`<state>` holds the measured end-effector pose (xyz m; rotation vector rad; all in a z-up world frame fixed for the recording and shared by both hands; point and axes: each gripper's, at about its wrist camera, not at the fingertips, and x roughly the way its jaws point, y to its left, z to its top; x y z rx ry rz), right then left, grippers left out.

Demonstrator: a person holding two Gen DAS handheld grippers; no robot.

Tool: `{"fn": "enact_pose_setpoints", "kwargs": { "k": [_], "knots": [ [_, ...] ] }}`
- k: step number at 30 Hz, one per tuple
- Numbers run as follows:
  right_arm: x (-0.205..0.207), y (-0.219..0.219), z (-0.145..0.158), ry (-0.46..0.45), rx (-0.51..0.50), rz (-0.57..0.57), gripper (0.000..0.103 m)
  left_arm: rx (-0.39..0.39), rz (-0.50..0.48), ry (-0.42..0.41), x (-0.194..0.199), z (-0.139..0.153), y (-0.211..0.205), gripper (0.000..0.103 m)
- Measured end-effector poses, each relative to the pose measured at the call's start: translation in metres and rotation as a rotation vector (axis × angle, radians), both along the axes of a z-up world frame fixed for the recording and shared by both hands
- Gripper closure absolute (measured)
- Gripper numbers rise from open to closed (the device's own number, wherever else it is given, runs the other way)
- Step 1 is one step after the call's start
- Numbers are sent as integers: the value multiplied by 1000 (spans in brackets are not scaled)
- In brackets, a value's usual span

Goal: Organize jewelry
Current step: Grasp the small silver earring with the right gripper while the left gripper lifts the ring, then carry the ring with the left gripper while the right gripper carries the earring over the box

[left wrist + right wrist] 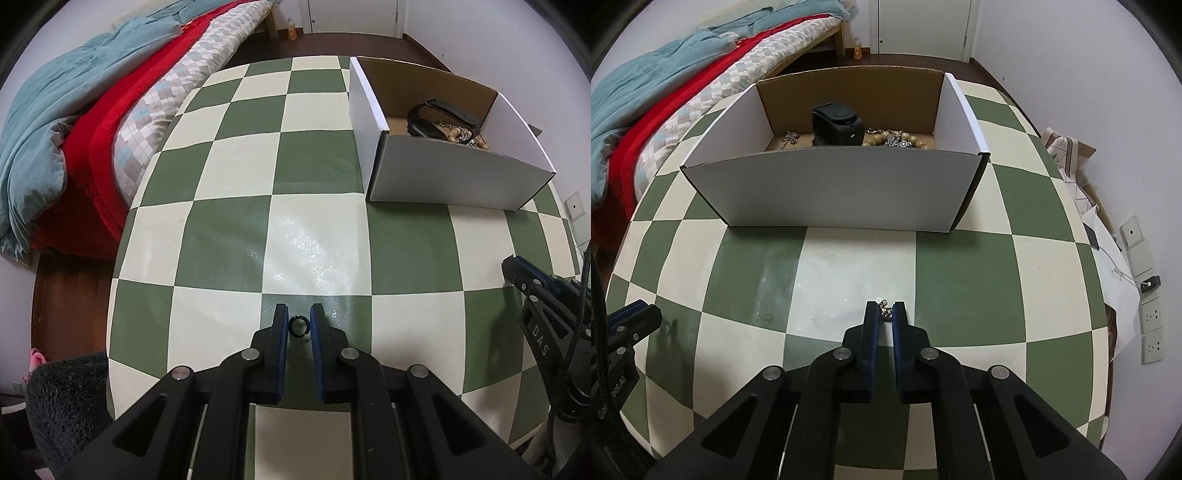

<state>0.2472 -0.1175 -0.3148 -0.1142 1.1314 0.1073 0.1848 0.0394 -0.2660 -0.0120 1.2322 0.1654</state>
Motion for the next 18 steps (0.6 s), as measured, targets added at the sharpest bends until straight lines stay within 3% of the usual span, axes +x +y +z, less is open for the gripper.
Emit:
{"fn": "enact_pose_setpoints", "kwargs": {
  "k": [10,18],
  "knots": [
    [-17,-13,10,-32,28,-12,101,-21,-22,-72,-3,34,-8,94],
    [-24,-29,58,-118,88,-37,101,-85,-52,-175,12,88,-21,94]
  ]
}}
